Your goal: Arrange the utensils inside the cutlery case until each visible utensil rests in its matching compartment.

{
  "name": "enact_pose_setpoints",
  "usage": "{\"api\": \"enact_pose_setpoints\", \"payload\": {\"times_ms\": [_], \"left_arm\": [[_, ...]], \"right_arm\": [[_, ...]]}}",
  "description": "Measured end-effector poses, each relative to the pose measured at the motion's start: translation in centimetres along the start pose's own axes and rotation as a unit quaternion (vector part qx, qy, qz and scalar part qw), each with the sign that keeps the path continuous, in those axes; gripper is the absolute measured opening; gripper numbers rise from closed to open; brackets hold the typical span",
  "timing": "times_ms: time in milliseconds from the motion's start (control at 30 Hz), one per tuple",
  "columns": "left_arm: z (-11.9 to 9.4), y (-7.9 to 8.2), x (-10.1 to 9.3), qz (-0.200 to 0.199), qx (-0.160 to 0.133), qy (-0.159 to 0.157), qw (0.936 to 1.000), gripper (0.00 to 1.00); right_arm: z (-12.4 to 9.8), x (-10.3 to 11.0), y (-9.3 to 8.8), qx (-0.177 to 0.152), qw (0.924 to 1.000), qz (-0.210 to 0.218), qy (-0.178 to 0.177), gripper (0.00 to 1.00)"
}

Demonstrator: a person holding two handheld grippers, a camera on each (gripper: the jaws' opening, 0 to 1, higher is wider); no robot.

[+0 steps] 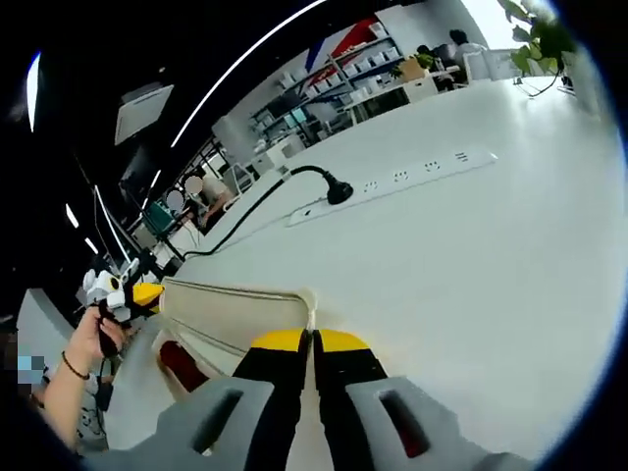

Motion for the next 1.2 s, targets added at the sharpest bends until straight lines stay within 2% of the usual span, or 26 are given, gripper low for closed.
{"api": "enact_pose_setpoints", "payload": {"times_ms": [100, 167, 200, 267, 333, 400, 433, 467, 500, 533, 567, 700, 767, 800, 833, 867, 900, 933, 967, 1000, 1033, 1067, 1100, 1133, 1167, 1200], "left_arm": [[-0.2, -0.6, -1.0, 0.035, 0.021, -0.018, 0.999, 0.05], [-0.5, -0.4, -1.9, 0.068, 0.007, -0.028, 0.9972, 0.04], [-0.7, -0.6, -2.3, 0.075, 0.015, -0.034, 0.9965, 0.04], [-1.2, -0.6, -3.6, 0.1, 0.016, -0.065, 0.9927, 0.04], [-1.8, -0.8, -4.7, 0.122, 0.023, -0.083, 0.9888, 0.04], [-2.3, -1.0, -5.6, 0.131, 0.024, -0.092, 0.9868, 0.04], [-2.5, -1.2, -5.9, 0.151, 0.029, -0.093, 0.9838, 0.04], [-2.8, -1.3, -6.6, 0.177, 0.022, -0.101, 0.9787, 0.04], [-3.0, -1.6, -6.9, 0.184, 0.031, -0.102, 0.977, 0.04], [-3.1, -1.5, -7.6, 0.197, 0.025, -0.108, 0.9741, 0.04], [-3.3, -1.8, -7.9, 0.198, 0.029, -0.109, 0.9738, 0.04], [-3.4, -2.0, -8.8, 0.249, 0.037, -0.11, 0.9615, 0.04], [-3.4, -2.1, -9.1, 0.287, 0.04, -0.107, 0.951, 0.04], [-3.4, -2.1, -9.3, 0.298, 0.041, -0.109, 0.9473, 0.04], [-3.4, -2.2, -9.6, 0.311, 0.042, -0.116, 0.9423, 0.04], [-3.5, -2.4, -10.1, 0.324, 0.044, -0.13, 0.936, 0.04], [-3.6, -2.5, -10.4, 0.335, 0.047, -0.14, 0.9305, 0.04], [-3.7, -2.5, -10.5, 0.351, 0.045, -0.141, 0.9245, 0.04], [-3.8, -2.5, -10.7, 0.376, 0.043, -0.142, 0.9148, 0.04], [-3.9, -2.7, -10.9, 0.38, 0.045, -0.145, 0.9124, 0.04], [-4.0, -2.8, -11.0, 0.382, 0.047, -0.149, 0.9109, 0.04], [-4.0, -2.9, -11.1, 0.389, 0.049, -0.152, 0.9071, 0.04], [-4.1, -2.9, -11.2, 0.408, 0.05, -0.153, 0.8985, 0.04], [-4.1, -2.9, -11.2, 0.421, 0.052, -0.152, 0.8926, 0.04], [-4.2, -3.1, -11.3, 0.436, 0.057, -0.155, 0.8846, 0.04], [-4.2, -3.1, -11.3, 0.441, 0.057, -0.156, 0.8818, 0.04]], "right_arm": [[0.2, 0.0, -0.1, -0.003, 0.9999, 0.004, 0.01, 0.01], [0.2, 0.1, 0.0, -0.006, 0.9998, -0.006, 0.02, 0.01], [0.2, 0.1, 0.0, -0.007, 0.9993, -0.024, 0.027, 0.01], [0.0, 0.5, -0.1, -0.015, 0.9981, -0.039, 0.044, 0.01], [-0.4, 0.8, 0.1, -0.029, 0.9967, -0.047, 0.06, 0.01], [-0.8, 0.8, 0.8, -0.05, 0.9933, -0.074, 0.074, 0.01], [-1.1, 0.6, 1.0, -0.049, 0.991, -0.098, 0.076, 0.03], [-1.2, 0.4, 1.2, -0.052, 0.9887, -0.119, 0.075, 0.04], [-1.4, 0.0, 1.3, -0.05, 0.9875, -0.135, 0.064, 0.05], [-1.7, -0.3, 1.5, -0.046, 0.9848, -0.157, 0.058, 0.05], [-1.9, -0.3, 1.7, -0.042, 0.9813, -0.178, 0.059, 0.06], [-2.8, -0.1, 2.6, -0.043, 0.9655, -0.252, 0.051, 0.11], [-3.4, 0.6, 3.4, -0.059, 0.9495, -0.302, 0.061, 0.12], [-3.7, 1.1, 4.0, -0.07, 0.9341, -0.345, 0.06, 0.12], [-3.9, 1.4, 4.1, -0.069, 0.9265, -0.365, 0.061, 0.12], [-4.2, 2.1, 4.0, -0.059, 0.9146, -0.395, 0.066, 0.12], [-4.3, 2.7, 3.9, -0.053, 0.9064, -0.413, 0.073, 0.13], [-4.5, 3.7, 3.8, -0.045, 0.8928, -0.44, 0.083, 0.14], [-4.7, 4.6, 3.7, -0.041, 0.8805, -0.463, 0.092, 0.16], [-4.9, 5.8, 3.7, -0.042, 0.8564, -0.503, 0.107, 0.17], [-4.9, 6.2, 3.6, -0.039, 0.8486, -0.516, 0.111, 0.17], [-4.9, 6.9, 3.3, -0.021, 0.8312, -0.543, 0.115, 0.17], [-4.8, 7.3, 3.1, -0.01, 0.8216, -0.558, 0.116, 0.17], [-4.7, 7.8, 2.7, 0.009, 0.8071, -0.578, 0.118, 0.18], [-4.4, 8.1, 2.6, 0.017, 0.7997, -0.588, 0.119, 0.2], [-3.9, 8.4, 2.7, 0.019, 0.8001, -0.589, 0.114, 0.22]]}}
Point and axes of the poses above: the point that each gripper's makers call its tool centre point, and the gripper's own axes: z roughly forward along the fingers, x roughly to its left, y roughly out of its top, the point moved 3 cm from there along -z, roughly backward along the fingers, and after that the axes turned 11 degrees about -z, right-handed, at the moved point
